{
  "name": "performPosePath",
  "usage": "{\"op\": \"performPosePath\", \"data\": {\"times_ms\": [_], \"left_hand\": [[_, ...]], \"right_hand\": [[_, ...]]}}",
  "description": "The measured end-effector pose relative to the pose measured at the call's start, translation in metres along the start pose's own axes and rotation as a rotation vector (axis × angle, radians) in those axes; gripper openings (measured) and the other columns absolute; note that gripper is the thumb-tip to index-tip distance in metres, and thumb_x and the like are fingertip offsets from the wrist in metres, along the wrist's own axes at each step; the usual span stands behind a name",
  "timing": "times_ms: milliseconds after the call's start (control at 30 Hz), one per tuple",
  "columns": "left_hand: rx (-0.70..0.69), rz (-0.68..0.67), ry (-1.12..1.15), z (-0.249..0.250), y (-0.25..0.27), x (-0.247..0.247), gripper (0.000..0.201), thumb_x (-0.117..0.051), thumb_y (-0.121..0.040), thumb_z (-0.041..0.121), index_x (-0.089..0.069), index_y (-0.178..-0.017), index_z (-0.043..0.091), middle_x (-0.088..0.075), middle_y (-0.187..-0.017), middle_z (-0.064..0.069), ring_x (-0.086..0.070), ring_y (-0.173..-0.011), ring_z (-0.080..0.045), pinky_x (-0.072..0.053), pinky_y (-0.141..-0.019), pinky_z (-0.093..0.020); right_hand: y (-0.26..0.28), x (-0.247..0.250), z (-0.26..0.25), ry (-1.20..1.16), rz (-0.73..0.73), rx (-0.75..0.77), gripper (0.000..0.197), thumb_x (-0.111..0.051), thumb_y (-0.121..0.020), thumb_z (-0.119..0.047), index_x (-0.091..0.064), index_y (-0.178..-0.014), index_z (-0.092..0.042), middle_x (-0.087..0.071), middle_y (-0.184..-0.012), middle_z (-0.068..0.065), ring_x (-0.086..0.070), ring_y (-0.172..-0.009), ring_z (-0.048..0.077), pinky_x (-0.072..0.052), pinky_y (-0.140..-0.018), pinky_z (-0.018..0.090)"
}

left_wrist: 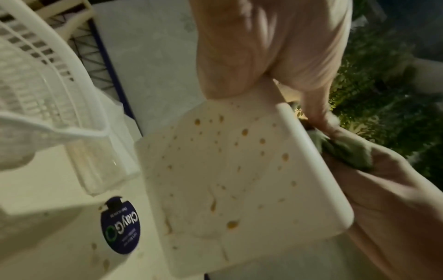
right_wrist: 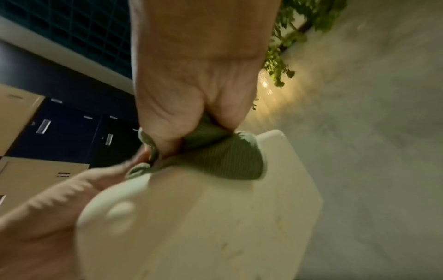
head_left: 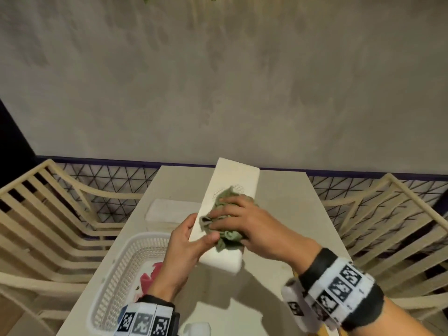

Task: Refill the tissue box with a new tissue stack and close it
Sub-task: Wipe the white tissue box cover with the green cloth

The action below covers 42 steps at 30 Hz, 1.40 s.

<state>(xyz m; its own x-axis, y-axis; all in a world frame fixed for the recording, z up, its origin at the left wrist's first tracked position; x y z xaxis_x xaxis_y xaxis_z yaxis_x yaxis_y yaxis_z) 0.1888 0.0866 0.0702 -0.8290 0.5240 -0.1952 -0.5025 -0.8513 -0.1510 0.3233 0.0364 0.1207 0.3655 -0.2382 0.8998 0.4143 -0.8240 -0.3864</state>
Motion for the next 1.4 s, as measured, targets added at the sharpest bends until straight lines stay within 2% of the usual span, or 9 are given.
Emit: {"op": "performPosePath", "data": {"times_ms": [167,300,467,600,733,867,1033,1200,1400], "left_hand": [[0.012,-0.06,-0.044,-0.003,0.005,-0.011,0.055,-0.076,-0.059,0.027,-0.061,-0.11,0.013,-0.073,-0.104,-0.007,-0.069,-0.095,-0.02,-0.054,-0.076,-0.028],[-0.022,-0.037,-0.027,0.0,0.003,-0.001,0.046,-0.076,-0.06,0.027,-0.066,-0.105,0.023,-0.072,-0.106,-0.005,-0.067,-0.1,-0.021,-0.052,-0.084,-0.036],[-0.023,-0.12,-0.056,0.002,0.008,-0.006,0.045,-0.075,-0.06,0.027,-0.064,-0.103,0.016,-0.073,-0.1,-0.005,-0.069,-0.091,-0.018,-0.055,-0.071,-0.029],[-0.049,-0.102,0.001,0.012,0.01,0.007,0.044,-0.075,-0.059,0.026,-0.065,-0.101,0.016,-0.073,-0.098,-0.006,-0.068,-0.089,-0.02,-0.056,-0.071,-0.03],[-0.025,-0.174,-0.08,0.008,0.014,0.001,0.04,-0.073,-0.064,0.027,-0.063,-0.1,0.013,-0.073,-0.097,-0.003,-0.069,-0.091,-0.017,-0.055,-0.072,-0.028],[-0.028,-0.097,0.018,0.01,0.011,0.011,0.045,-0.075,-0.061,0.026,-0.064,-0.102,0.013,-0.072,-0.096,-0.005,-0.068,-0.088,-0.018,-0.054,-0.067,-0.026],[-0.006,-0.133,-0.036,0.009,0.016,0.006,0.042,-0.074,-0.063,0.028,-0.064,-0.101,0.014,-0.073,-0.099,-0.005,-0.068,-0.091,-0.018,-0.054,-0.069,-0.027],[-0.021,-0.049,0.036,0.011,0.014,0.018,0.043,-0.074,-0.06,0.028,-0.066,-0.1,0.017,-0.073,-0.099,-0.007,-0.068,-0.09,-0.02,-0.055,-0.073,-0.031],[-0.004,-0.102,-0.028,0.004,0.016,0.008,0.043,-0.073,-0.063,0.029,-0.065,-0.102,0.014,-0.073,-0.098,-0.005,-0.069,-0.089,-0.017,-0.055,-0.072,-0.027]], "right_hand": [[-0.011,0.03,0.034,0.063,0.211,-0.271,0.053,-0.058,-0.058,0.006,-0.071,-0.105,-0.014,-0.067,-0.115,0.004,-0.052,-0.109,0.033,-0.043,-0.093,0.051],[0.002,0.002,0.009,0.037,0.096,-0.008,0.043,-0.064,-0.066,-0.009,-0.069,-0.108,-0.018,-0.065,-0.12,0.0,-0.047,-0.116,0.027,-0.037,-0.098,0.041],[-0.019,0.038,0.034,0.069,0.324,-0.296,0.044,-0.063,-0.062,-0.006,-0.071,-0.104,-0.015,-0.066,-0.117,0.002,-0.049,-0.109,0.028,-0.043,-0.093,0.048],[-0.007,0.017,0.013,0.064,0.153,-0.029,0.047,-0.075,-0.06,-0.008,-0.07,-0.106,-0.018,-0.064,-0.121,0.0,-0.047,-0.115,0.027,-0.035,-0.099,0.039],[-0.019,0.046,0.046,0.041,0.327,-0.342,0.043,-0.061,-0.066,0.001,-0.07,-0.105,-0.014,-0.066,-0.117,0.003,-0.051,-0.108,0.031,-0.043,-0.091,0.05],[-0.022,0.018,0.009,0.068,0.14,-0.084,0.04,-0.073,-0.068,-0.012,-0.07,-0.108,-0.017,-0.065,-0.12,0.002,-0.05,-0.114,0.03,-0.036,-0.098,0.041],[-0.021,0.041,0.053,0.044,0.278,-0.407,0.054,-0.061,-0.063,0.014,-0.069,-0.109,-0.013,-0.064,-0.122,0.004,-0.05,-0.111,0.032,-0.042,-0.094,0.049],[-0.006,0.007,0.004,0.025,0.118,-0.073,0.041,-0.059,-0.069,-0.009,-0.069,-0.108,-0.018,-0.064,-0.123,0.0,-0.047,-0.117,0.028,-0.033,-0.098,0.039],[-0.025,0.022,0.026,0.057,0.202,-0.321,0.05,-0.055,-0.061,0.001,-0.071,-0.106,-0.014,-0.066,-0.117,0.004,-0.053,-0.108,0.034,-0.042,-0.094,0.05]]}}
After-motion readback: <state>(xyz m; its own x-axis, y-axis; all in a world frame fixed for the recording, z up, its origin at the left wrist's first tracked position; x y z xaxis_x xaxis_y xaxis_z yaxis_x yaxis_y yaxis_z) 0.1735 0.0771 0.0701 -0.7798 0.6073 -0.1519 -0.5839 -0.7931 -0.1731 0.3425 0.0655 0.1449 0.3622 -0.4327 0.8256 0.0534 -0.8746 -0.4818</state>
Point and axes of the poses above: each hand's wrist, its own y-axis away from the middle knuckle, its own x-axis out of the back of the hand, z = x × y, the point moved 4 cm from there along -y, towards the middle knuckle
